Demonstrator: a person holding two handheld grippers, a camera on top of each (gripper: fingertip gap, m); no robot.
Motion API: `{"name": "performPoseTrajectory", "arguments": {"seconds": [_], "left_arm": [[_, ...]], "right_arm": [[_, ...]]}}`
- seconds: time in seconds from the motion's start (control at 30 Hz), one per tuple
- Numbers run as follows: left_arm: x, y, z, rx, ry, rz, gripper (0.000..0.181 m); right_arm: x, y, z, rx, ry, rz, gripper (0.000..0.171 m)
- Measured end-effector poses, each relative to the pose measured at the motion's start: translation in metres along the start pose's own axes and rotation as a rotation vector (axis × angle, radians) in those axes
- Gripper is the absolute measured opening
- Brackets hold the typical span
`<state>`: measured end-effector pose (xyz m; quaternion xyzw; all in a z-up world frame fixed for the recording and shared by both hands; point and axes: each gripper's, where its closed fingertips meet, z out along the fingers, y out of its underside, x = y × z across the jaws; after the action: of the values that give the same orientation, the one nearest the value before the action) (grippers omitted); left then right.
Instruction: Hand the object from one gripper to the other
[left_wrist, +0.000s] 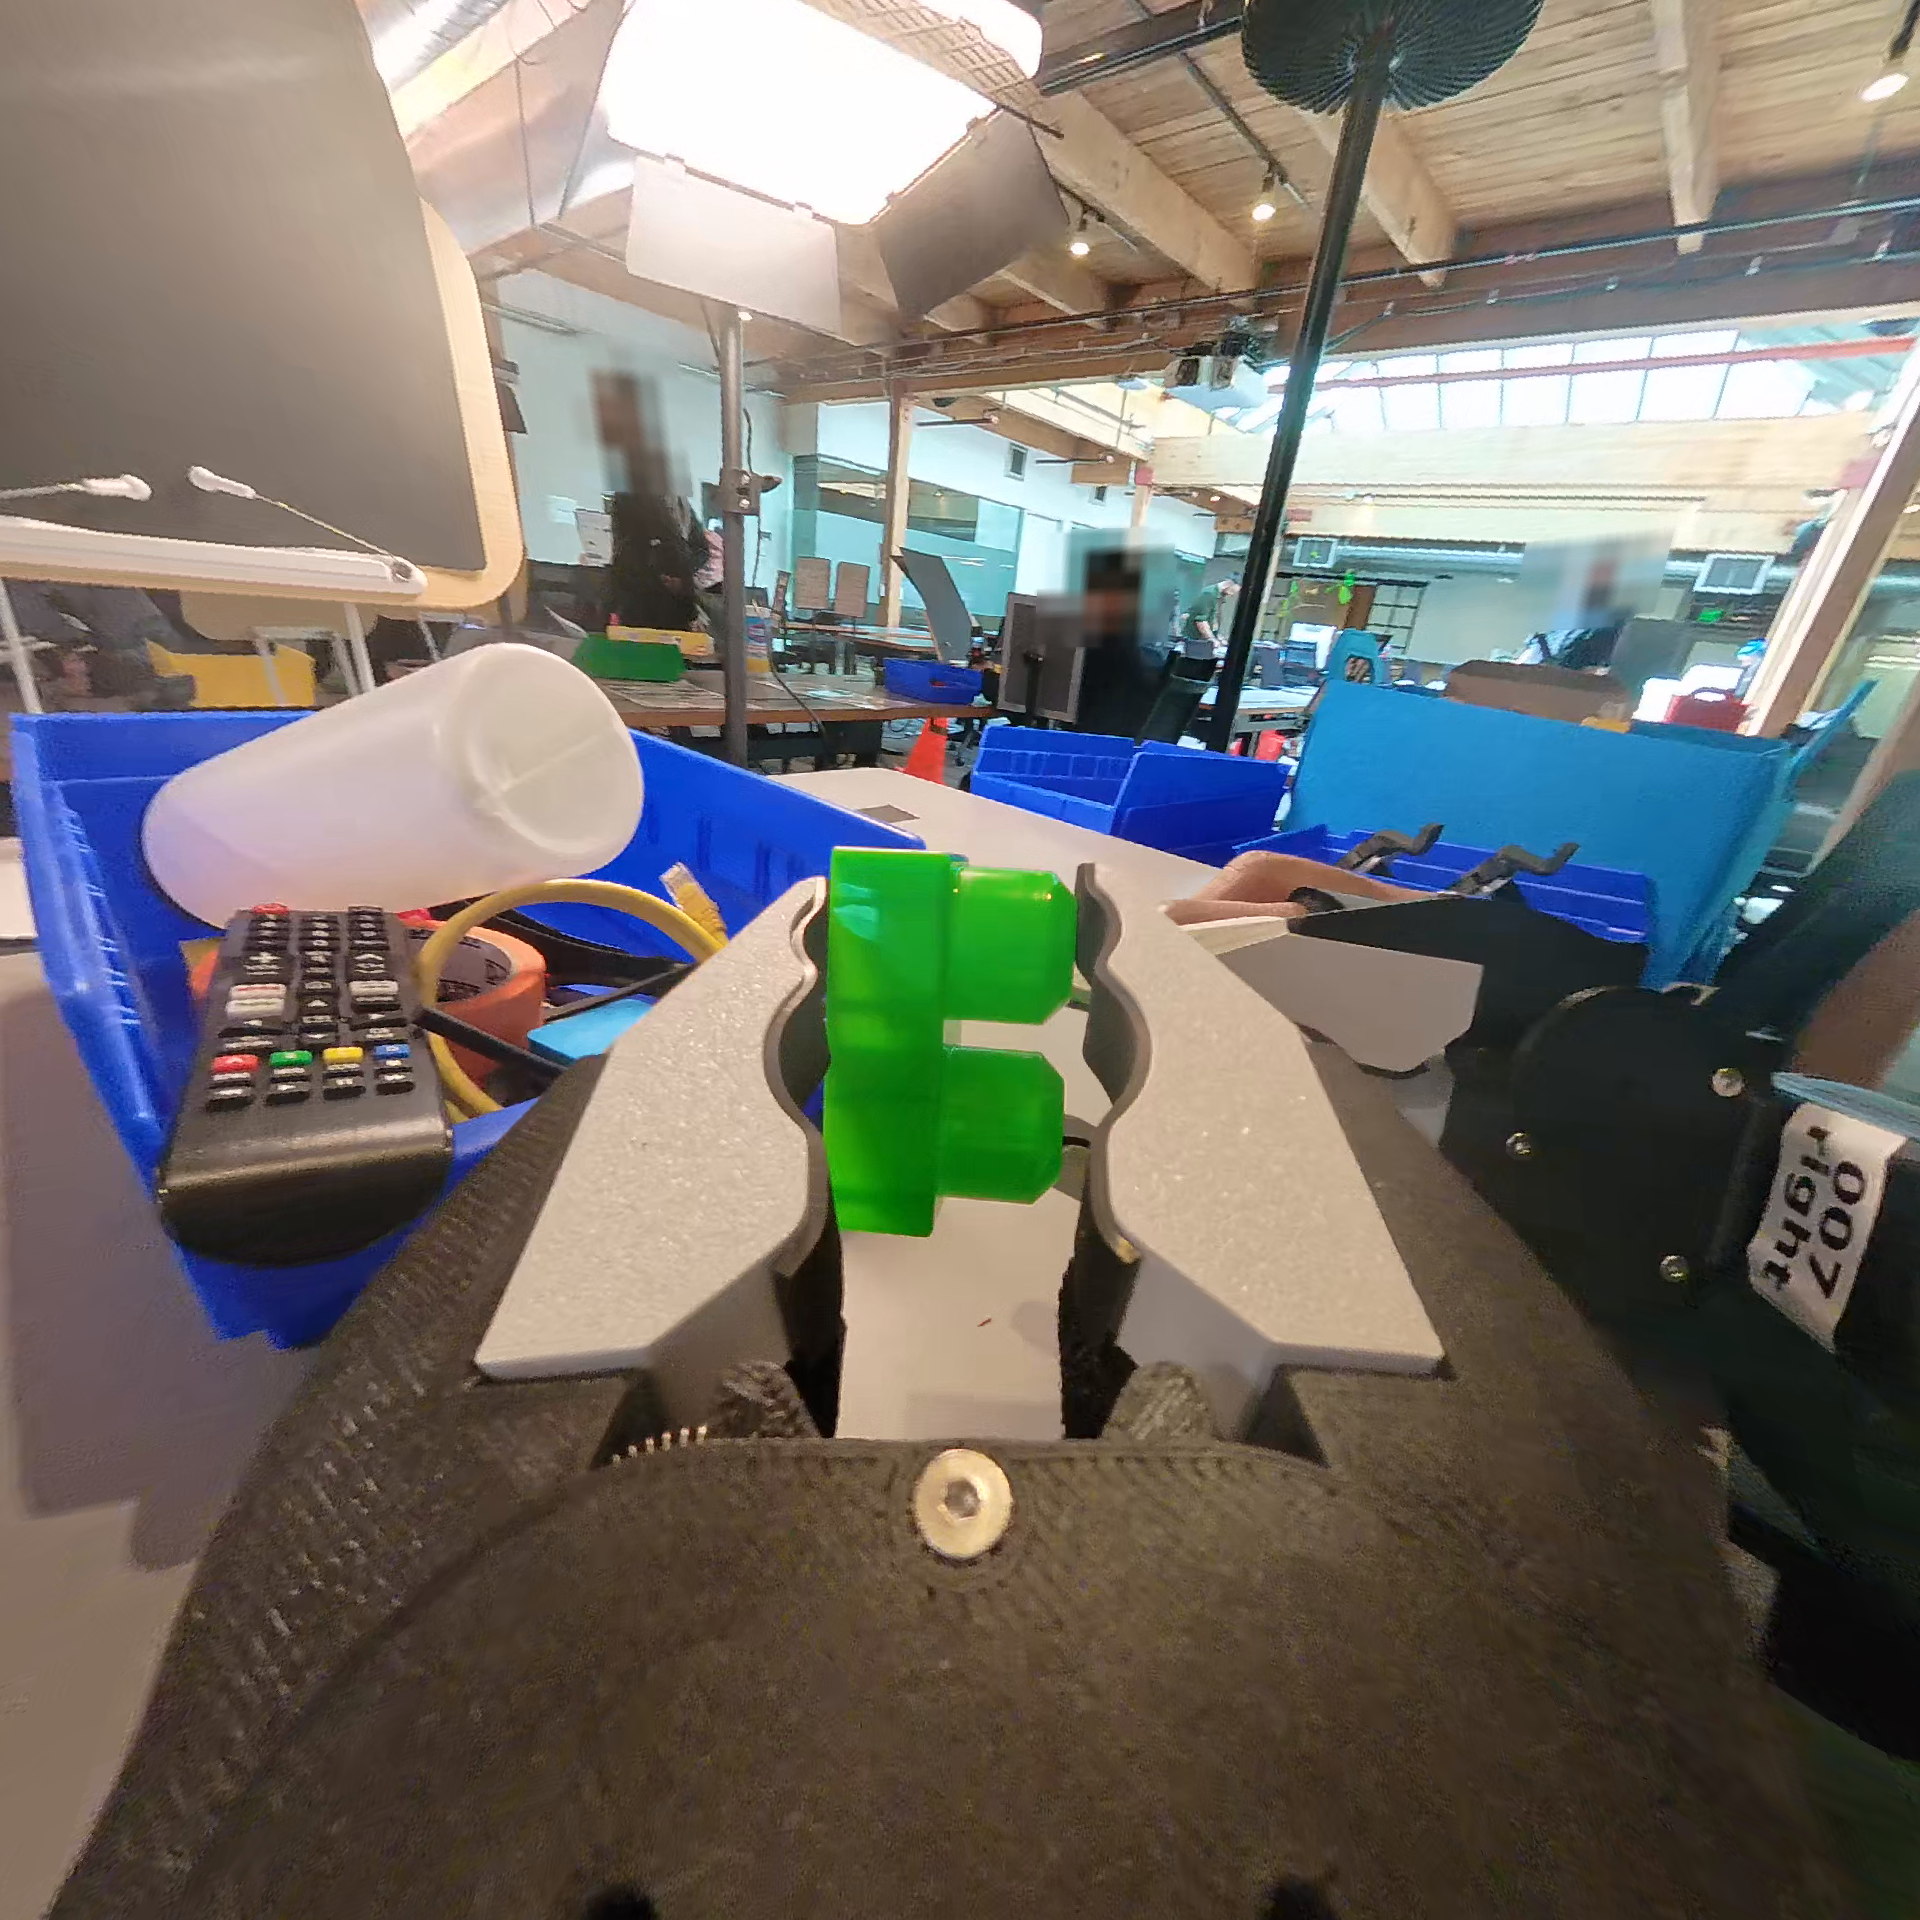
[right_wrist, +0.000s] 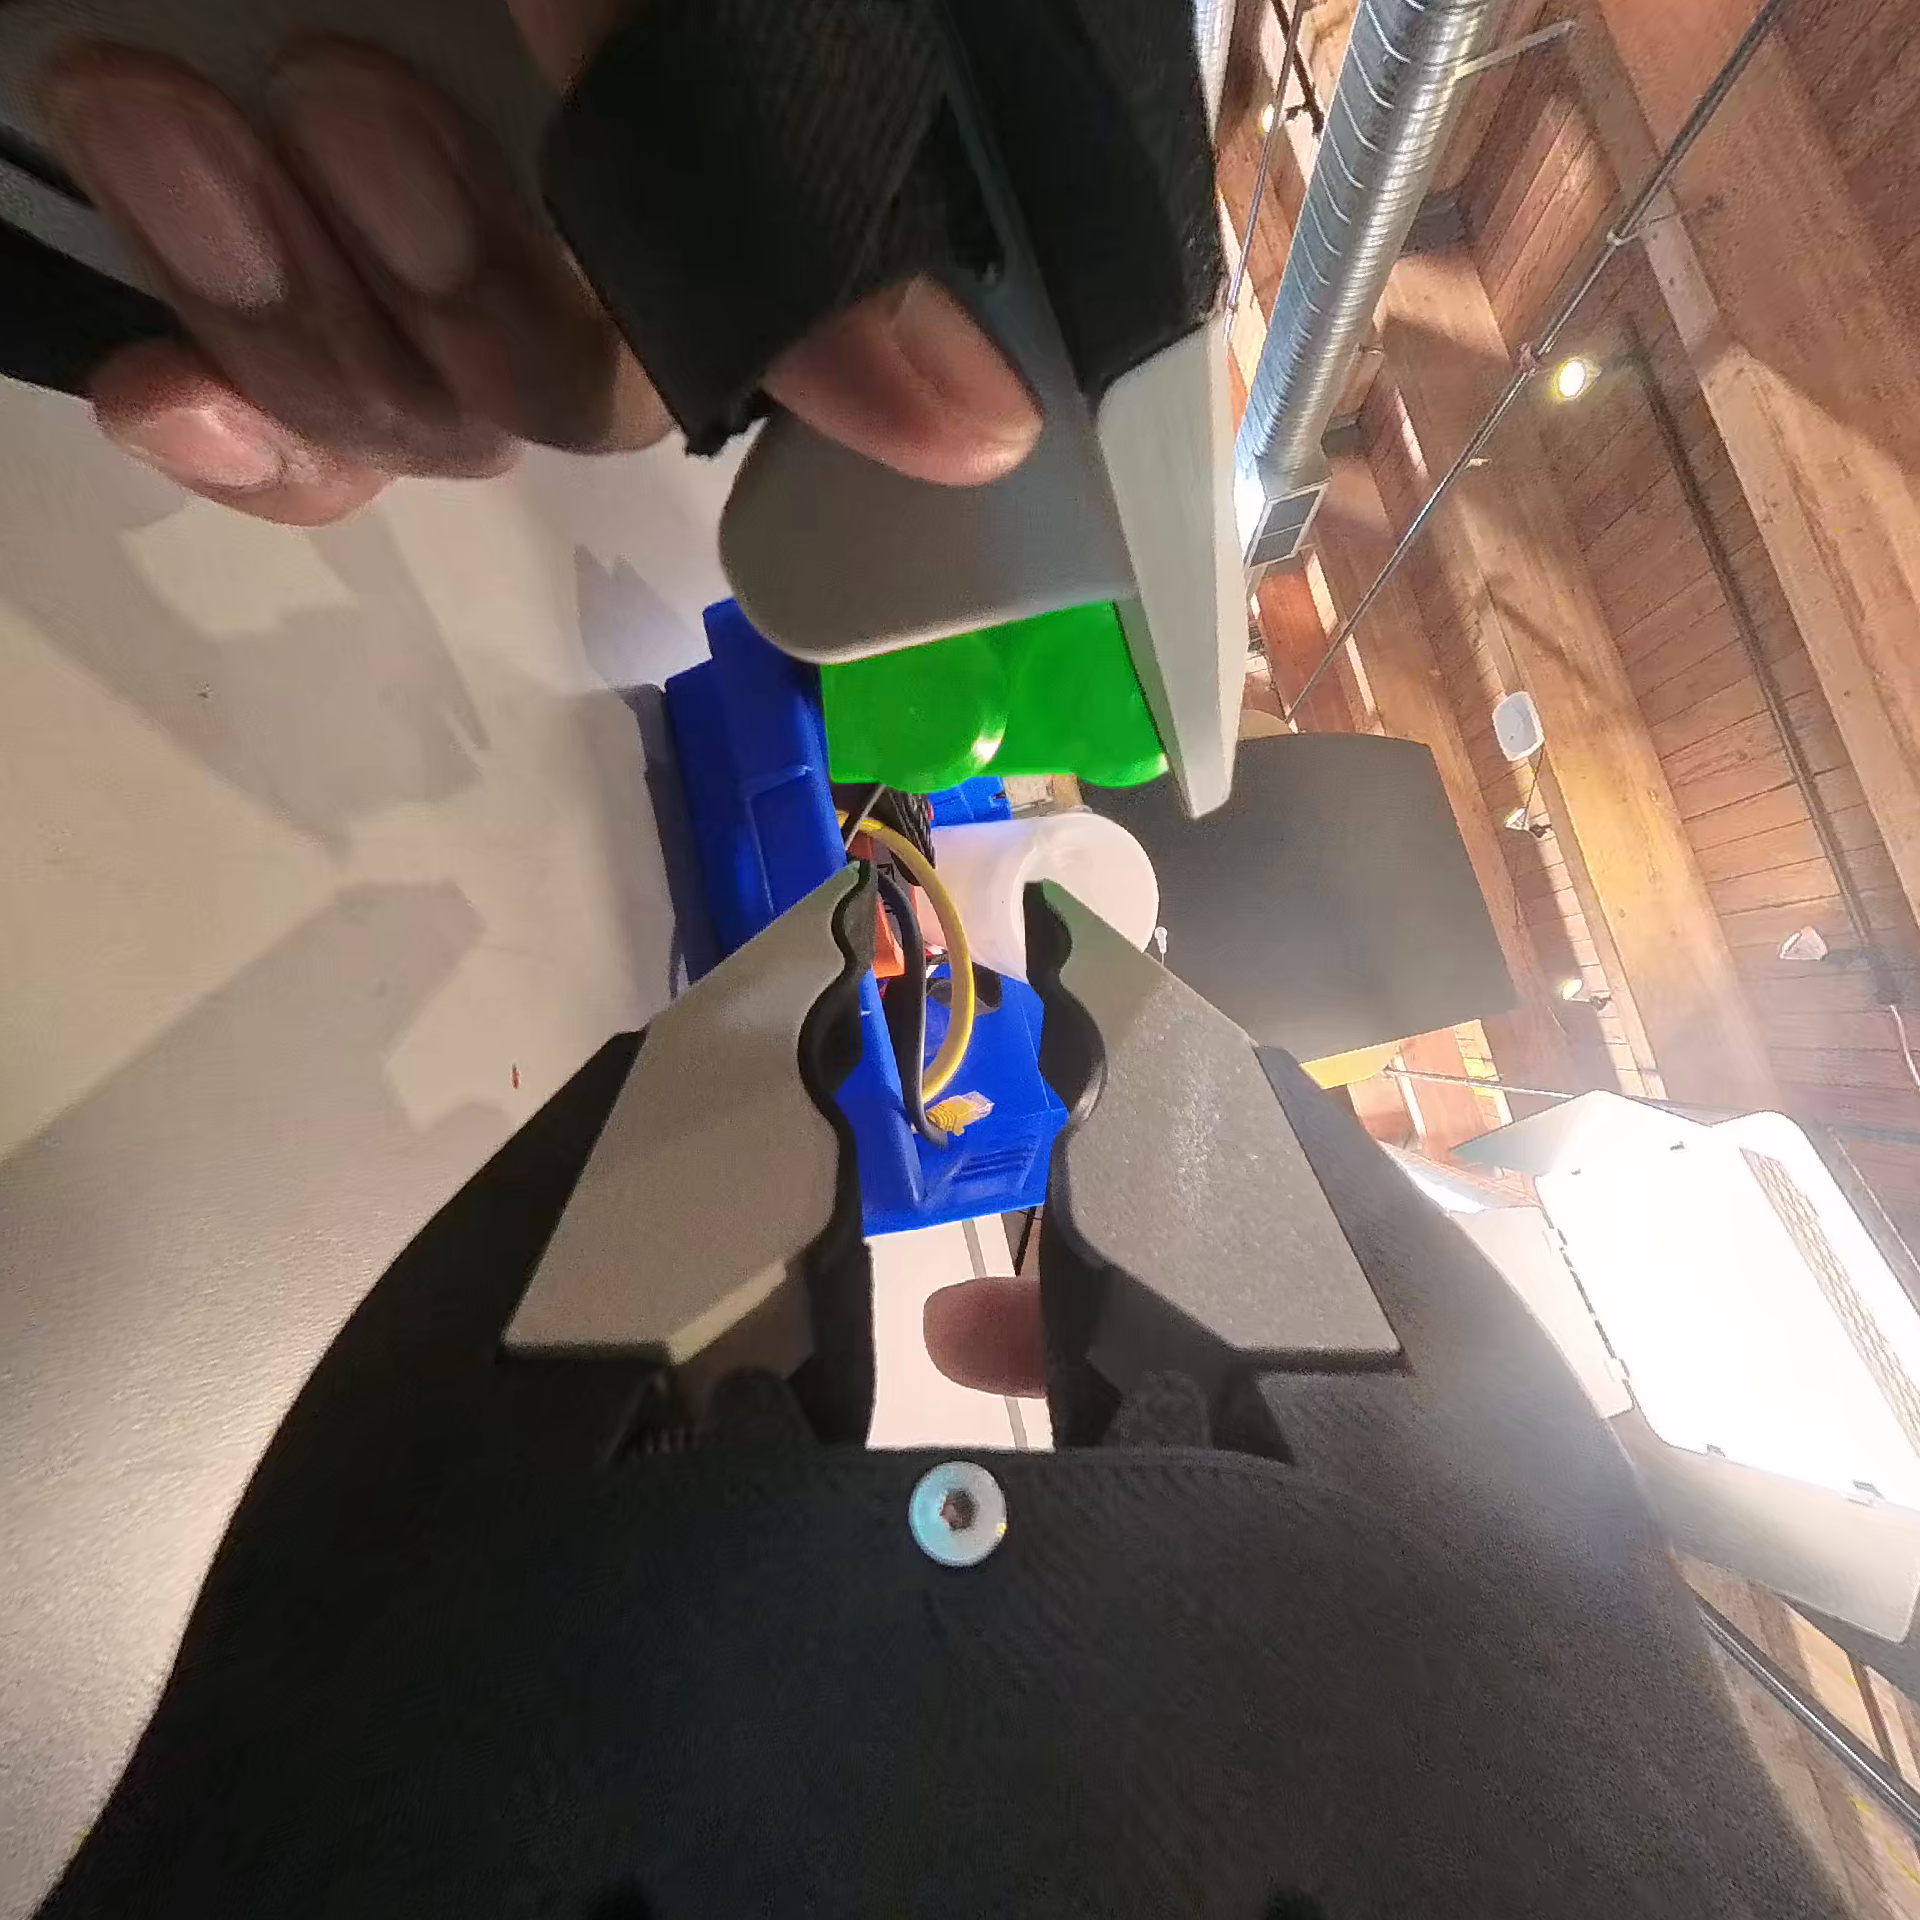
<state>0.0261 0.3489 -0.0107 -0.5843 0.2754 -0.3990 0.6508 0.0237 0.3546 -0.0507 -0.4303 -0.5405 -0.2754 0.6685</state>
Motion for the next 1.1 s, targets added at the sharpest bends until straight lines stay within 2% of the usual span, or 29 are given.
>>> {"name": "performPoseTrajectory", "arguments": {"seconds": [0.33,0.6,0.77,0.93,1.1], "left_arm": [[-0.028,-0.01,-0.01,0.022,-0.116,0.026,0.046],[-0.099,-0.028,-0.046,-0.022,-0.287,0.136,0.046],[-0.125,-0.01,-0.062,-0.185,-0.253,0.121,0.046],[-0.127,0.021,-0.072,-0.412,-0.174,0.121,0.046],[-0.132,0.05,-0.08,-0.599,-0.184,0.194,0.047]], "right_arm": [[0.001,0.002,0.0,-0.008,0.006,-0.007,0.029],[0.001,0.002,0.001,-0.01,0.006,-0.013,0.029],[0.0,0.002,0.001,-0.013,0.004,-0.016,0.029],[-0.001,0.002,0.001,-0.015,0.002,-0.021,0.029],[-0.002,0.002,0.001,-0.013,0.0,-0.023,0.029]]}}
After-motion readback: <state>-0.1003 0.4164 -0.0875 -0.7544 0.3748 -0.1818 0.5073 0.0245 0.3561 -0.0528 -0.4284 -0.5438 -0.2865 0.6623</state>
